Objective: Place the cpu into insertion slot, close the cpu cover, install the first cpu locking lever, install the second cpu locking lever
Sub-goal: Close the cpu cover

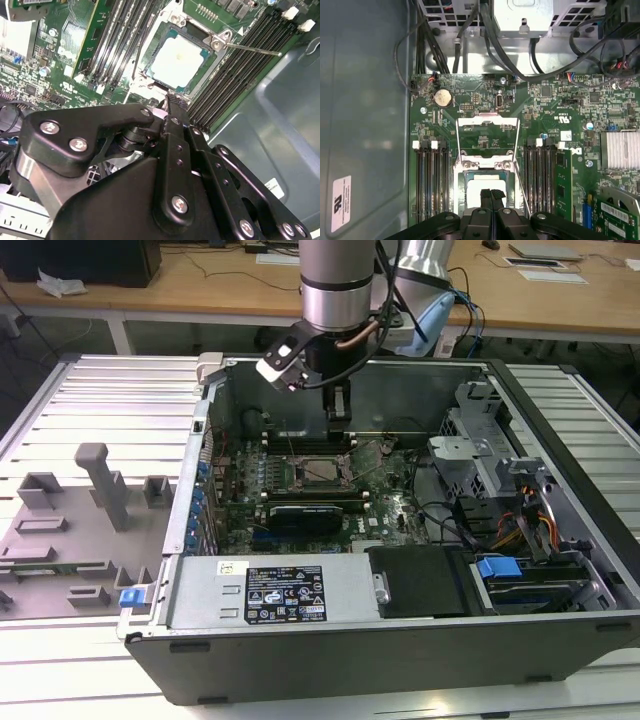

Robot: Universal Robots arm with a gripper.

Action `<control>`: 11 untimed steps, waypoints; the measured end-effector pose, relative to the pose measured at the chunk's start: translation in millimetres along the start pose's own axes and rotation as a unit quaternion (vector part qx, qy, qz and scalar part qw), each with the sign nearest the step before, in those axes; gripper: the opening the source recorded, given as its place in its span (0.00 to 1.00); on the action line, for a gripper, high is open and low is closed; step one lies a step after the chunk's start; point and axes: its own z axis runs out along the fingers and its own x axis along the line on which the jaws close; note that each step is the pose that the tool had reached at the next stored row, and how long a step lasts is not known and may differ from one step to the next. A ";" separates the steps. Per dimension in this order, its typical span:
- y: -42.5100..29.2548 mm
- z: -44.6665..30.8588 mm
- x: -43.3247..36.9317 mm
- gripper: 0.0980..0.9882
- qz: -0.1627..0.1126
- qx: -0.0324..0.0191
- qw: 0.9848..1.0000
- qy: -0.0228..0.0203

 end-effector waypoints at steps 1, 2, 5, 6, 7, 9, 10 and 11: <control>1.1 0.1 0.0 0.01 0.000 0.000 1.000 0.000; 2.4 0.2 0.0 0.01 0.000 0.000 1.000 0.000; 12.9 1.1 0.0 0.01 0.000 0.000 1.000 0.000; 15.7 1.4 0.0 0.01 0.000 0.000 1.000 0.000; 21.0 1.8 -0.1 0.01 0.000 0.000 1.000 0.000; 26.9 2.3 -0.1 0.01 0.000 0.000 1.000 0.000; 28.0 2.5 0.0 0.01 0.000 0.000 1.000 0.000; 29.3 2.6 0.0 0.01 0.000 0.000 1.000 0.000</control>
